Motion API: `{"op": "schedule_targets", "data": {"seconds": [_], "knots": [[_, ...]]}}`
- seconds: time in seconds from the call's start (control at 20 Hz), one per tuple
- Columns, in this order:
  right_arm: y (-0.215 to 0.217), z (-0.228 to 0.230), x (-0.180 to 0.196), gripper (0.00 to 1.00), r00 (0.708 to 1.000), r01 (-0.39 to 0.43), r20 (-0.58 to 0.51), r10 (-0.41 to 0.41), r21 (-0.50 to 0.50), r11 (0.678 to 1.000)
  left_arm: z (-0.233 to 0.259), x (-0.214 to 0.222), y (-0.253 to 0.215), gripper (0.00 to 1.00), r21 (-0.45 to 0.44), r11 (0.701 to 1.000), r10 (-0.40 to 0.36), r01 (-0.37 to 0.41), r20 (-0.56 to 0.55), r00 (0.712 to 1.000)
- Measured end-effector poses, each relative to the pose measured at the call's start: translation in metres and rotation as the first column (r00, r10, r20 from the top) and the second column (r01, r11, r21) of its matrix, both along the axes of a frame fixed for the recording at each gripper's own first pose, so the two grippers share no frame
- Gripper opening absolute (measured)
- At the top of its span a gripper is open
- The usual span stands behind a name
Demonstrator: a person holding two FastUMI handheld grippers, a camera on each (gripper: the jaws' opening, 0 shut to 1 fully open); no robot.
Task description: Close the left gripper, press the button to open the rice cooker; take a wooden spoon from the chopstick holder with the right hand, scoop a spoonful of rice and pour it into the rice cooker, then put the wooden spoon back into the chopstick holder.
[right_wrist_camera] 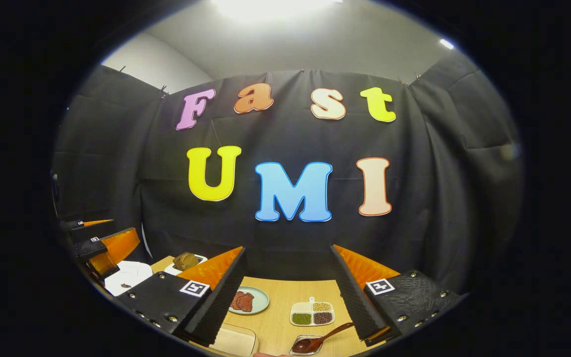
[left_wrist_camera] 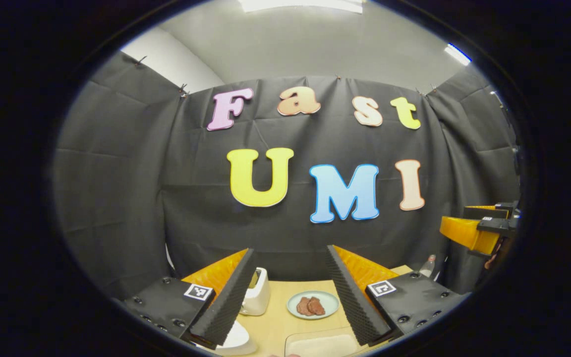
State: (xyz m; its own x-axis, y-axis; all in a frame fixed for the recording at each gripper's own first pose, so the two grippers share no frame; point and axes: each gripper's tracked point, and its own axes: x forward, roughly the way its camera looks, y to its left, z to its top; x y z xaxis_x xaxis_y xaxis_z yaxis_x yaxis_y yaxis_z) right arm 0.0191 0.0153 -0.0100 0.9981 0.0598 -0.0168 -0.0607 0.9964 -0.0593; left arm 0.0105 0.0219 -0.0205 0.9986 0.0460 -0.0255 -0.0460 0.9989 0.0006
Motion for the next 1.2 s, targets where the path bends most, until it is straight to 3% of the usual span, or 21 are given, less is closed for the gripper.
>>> {"op": "schedule_targets", "data": {"seconds": [0.15, 0.2, 0.3, 0.55, 0.7, 0.8, 1.0, 1.2], "knots": [[0.004, -0.008, -0.002, 0.99, 1.000, -0.006, -0.018, 0.005, -0.002, 1.000, -0.012, -0.002, 0.015, 1.00, 0.004, 1.000, 0.017, -0.016, -0.021, 1.000], [0.004, -0.011, -0.002, 0.99, 1.000, -0.007, -0.024, 0.007, -0.002, 1.000, -0.020, -0.004, 0.020, 0.92, 0.000, 1.000, 0.023, -0.023, -0.035, 0.999], [0.005, -0.016, -0.004, 0.99, 0.999, -0.008, -0.034, 0.007, -0.005, 1.000, -0.039, -0.003, 0.029, 0.92, -0.025, 0.999, 0.019, -0.021, -0.079, 0.997], [0.003, -0.026, -0.005, 0.99, 0.998, -0.002, -0.060, 0.001, -0.005, 1.000, -0.087, -0.010, 0.075, 0.64, -0.055, 0.997, 0.049, -0.061, -0.202, 0.978], [0.004, -0.035, -0.004, 0.99, 0.996, -0.004, -0.086, 0.004, 0.003, 1.000, -0.129, -0.023, 0.109, 0.25, -0.053, 0.994, 0.072, -0.094, -0.317, 0.946], [0.004, -0.037, -0.002, 0.99, 0.996, -0.005, -0.093, 0.005, 0.002, 1.000, -0.160, -0.036, 0.135, 0.09, -0.075, 0.990, 0.078, -0.116, -0.394, 0.916], [0.005, -0.044, 0.000, 0.99, 0.994, -0.016, -0.109, 0.014, -0.014, 1.000, -0.206, -0.043, 0.179, 0.10, -0.156, 0.967, 0.093, -0.199, -0.513, 0.853], [-0.001, -0.053, 0.002, 0.96, 0.991, -0.013, -0.130, 0.009, -0.028, 1.000, -0.242, -0.040, 0.209, 0.10, -0.170, 0.954, 0.101, -0.245, -0.592, 0.800]]}}
